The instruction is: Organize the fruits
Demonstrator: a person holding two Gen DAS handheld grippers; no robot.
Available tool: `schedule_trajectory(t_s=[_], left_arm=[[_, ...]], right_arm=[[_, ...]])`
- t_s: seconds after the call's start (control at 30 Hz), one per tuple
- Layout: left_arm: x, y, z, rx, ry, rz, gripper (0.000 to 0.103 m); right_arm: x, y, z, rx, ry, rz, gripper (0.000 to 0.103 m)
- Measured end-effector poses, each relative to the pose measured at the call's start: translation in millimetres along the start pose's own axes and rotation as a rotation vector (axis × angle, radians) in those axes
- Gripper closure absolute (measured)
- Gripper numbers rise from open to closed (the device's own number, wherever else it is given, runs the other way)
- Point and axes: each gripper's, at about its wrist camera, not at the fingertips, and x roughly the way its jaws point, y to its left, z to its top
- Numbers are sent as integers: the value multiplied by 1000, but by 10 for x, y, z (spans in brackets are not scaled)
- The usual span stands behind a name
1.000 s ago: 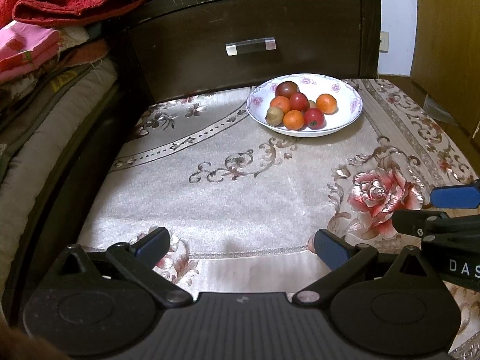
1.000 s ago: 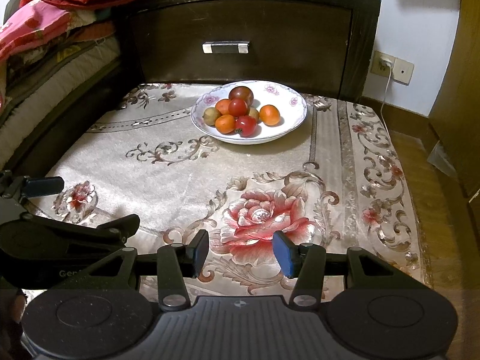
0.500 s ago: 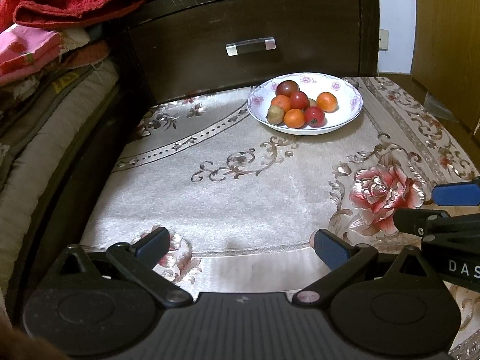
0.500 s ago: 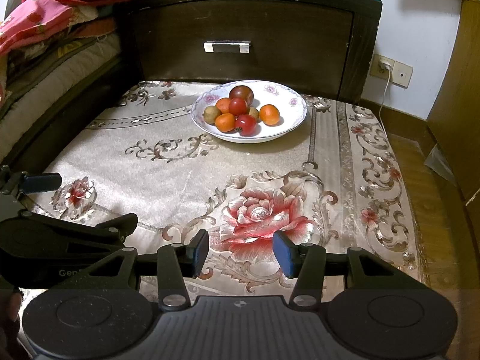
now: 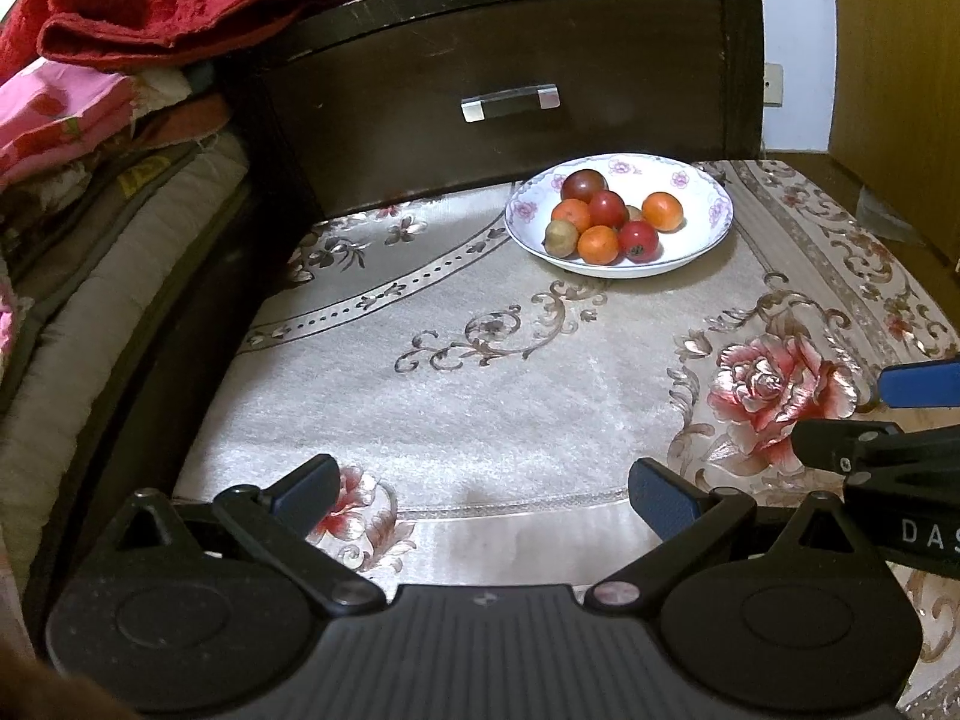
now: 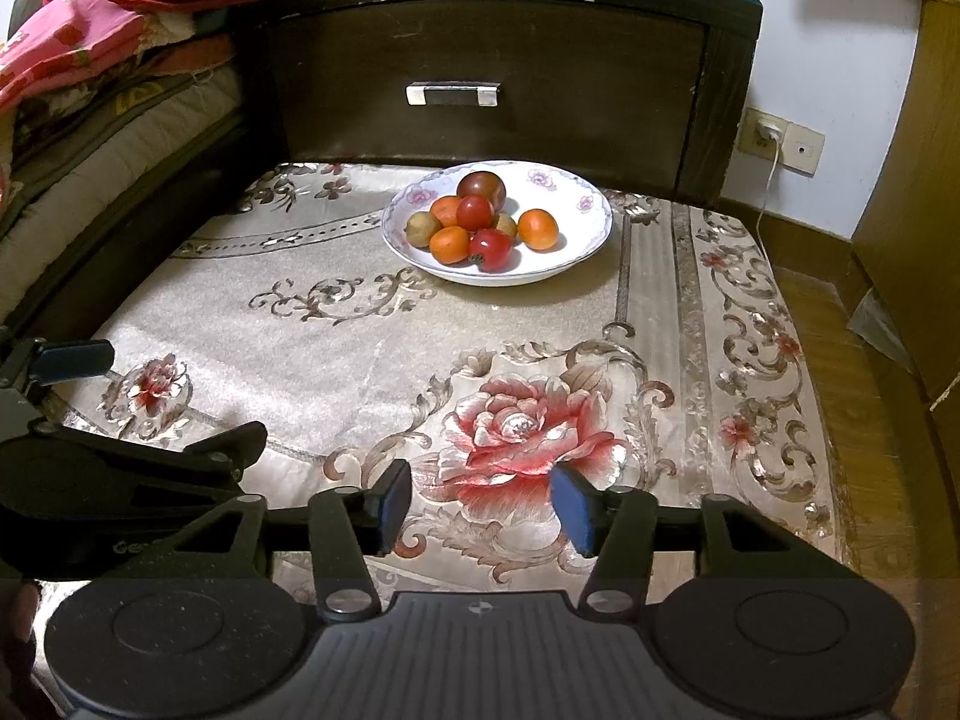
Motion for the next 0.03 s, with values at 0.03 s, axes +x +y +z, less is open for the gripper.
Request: schedule_trajectory(t_s=[0.03], left_arm=[[2, 1, 1, -1, 1, 1, 0]], right_arm=[[-4, -2, -1, 1, -3, 2, 51]])
